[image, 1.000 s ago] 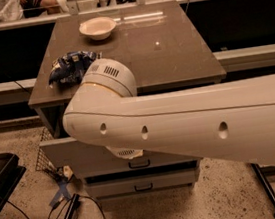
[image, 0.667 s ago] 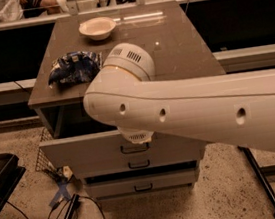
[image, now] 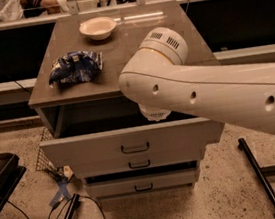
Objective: Open top drawer
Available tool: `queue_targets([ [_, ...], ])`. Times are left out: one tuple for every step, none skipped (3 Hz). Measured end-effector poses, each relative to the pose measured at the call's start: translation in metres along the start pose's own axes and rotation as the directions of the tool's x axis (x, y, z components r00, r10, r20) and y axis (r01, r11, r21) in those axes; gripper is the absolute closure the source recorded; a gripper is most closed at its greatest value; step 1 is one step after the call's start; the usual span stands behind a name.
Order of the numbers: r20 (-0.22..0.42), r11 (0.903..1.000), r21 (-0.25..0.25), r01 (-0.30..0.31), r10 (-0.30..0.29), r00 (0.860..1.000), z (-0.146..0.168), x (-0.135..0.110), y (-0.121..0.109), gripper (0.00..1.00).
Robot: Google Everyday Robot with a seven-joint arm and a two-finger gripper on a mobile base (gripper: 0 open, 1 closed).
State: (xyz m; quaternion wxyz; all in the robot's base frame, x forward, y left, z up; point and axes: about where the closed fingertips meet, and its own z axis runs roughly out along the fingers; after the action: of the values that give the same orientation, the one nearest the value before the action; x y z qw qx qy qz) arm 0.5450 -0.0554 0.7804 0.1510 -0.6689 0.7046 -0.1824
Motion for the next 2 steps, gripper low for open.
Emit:
queue_targets([
  [0.001, 1.0000, 0.001, -0.002, 0.002, 1.000, 0.003, 0.001, -0.002, 1.00],
  [0.012, 0.9997, 0.010, -0.022, 0.022, 1.000, 0.031, 0.011, -0.021, 1.00],
])
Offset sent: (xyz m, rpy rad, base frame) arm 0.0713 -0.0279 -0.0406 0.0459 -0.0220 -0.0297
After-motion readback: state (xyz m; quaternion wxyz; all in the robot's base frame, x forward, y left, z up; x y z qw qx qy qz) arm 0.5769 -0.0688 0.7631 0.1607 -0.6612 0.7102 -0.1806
